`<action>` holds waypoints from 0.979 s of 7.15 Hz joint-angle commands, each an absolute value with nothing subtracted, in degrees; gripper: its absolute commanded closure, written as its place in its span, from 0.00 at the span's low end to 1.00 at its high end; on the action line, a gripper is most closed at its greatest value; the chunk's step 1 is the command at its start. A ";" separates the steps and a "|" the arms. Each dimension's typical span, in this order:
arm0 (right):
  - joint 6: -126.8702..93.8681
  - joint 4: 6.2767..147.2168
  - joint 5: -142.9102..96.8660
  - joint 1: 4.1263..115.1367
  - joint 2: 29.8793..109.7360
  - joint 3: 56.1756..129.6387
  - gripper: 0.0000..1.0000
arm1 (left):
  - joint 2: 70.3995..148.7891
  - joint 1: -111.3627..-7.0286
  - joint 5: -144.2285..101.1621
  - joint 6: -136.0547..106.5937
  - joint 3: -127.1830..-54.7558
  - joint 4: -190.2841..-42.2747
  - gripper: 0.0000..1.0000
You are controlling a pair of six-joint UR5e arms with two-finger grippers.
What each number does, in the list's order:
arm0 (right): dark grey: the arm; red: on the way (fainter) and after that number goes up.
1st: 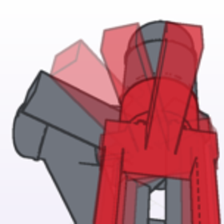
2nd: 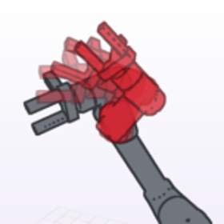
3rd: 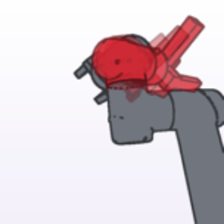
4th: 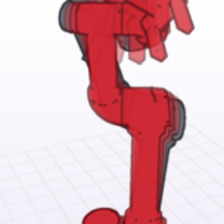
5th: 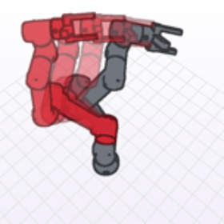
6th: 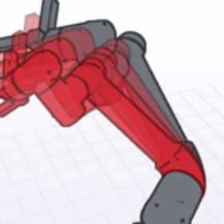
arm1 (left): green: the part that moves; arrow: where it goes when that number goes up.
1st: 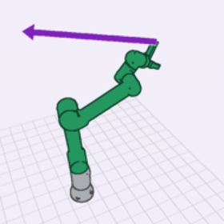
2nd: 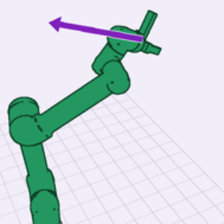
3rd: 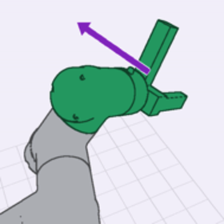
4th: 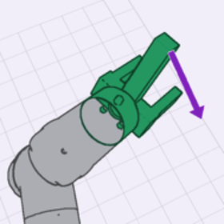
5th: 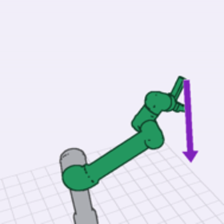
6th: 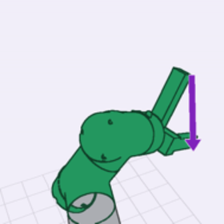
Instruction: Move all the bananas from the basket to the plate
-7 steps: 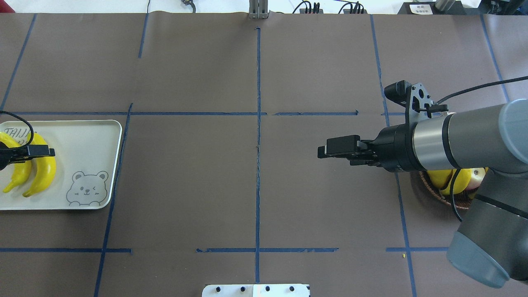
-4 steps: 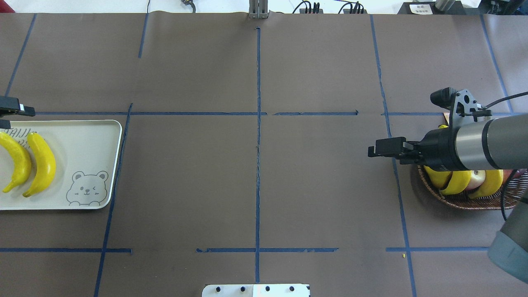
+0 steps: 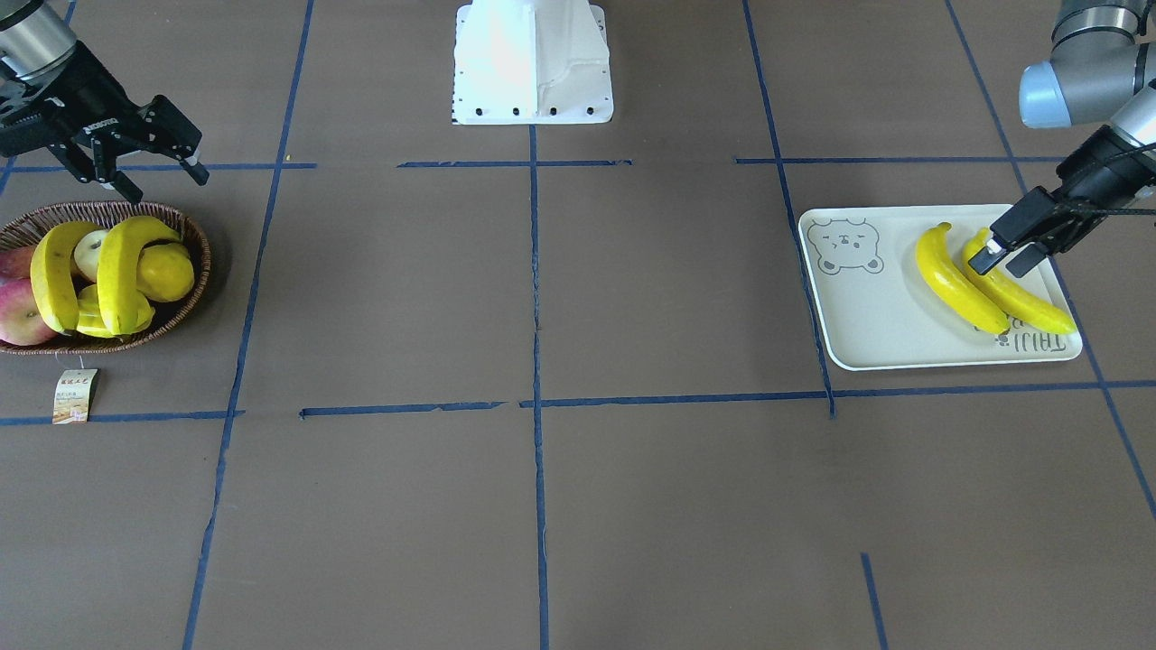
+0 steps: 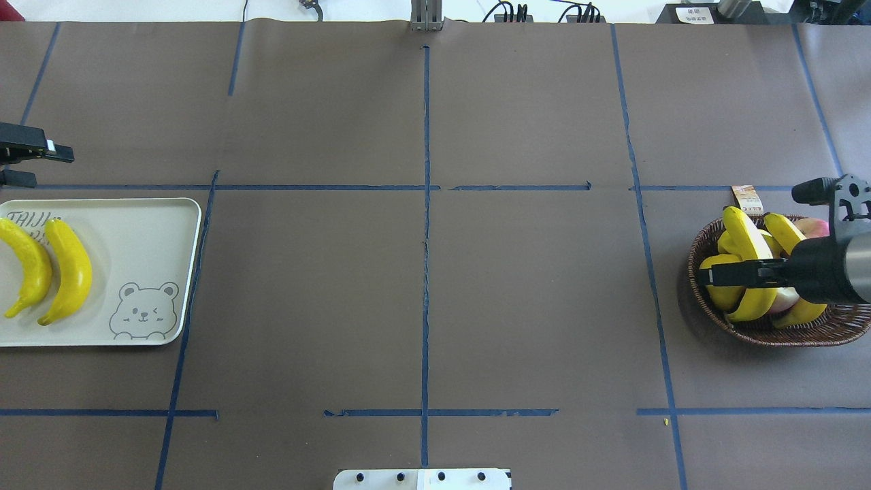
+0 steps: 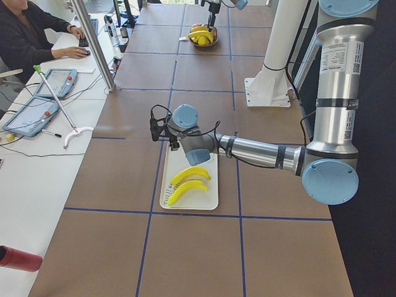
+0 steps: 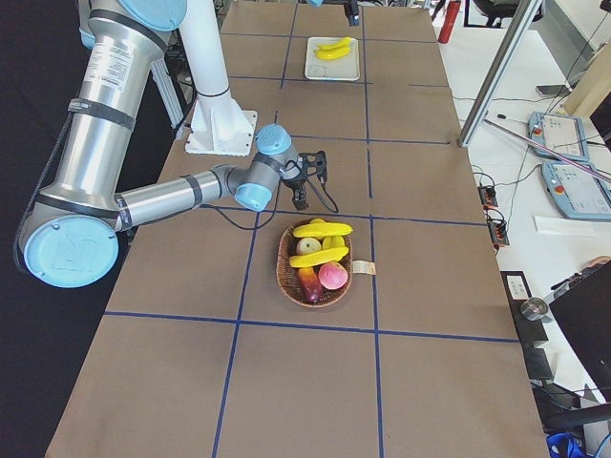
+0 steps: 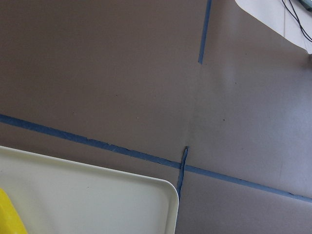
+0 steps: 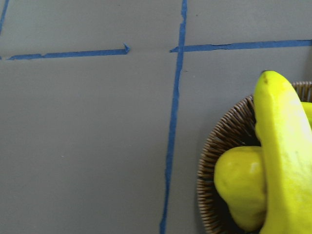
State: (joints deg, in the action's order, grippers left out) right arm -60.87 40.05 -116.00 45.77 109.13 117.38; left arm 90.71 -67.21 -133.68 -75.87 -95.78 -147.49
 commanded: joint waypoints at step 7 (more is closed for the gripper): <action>-59.68 28.30 -119.35 48.78 110.30 106.08 0.04 | 93.16 -66.71 -133.68 -76.03 -94.04 -147.48 0.00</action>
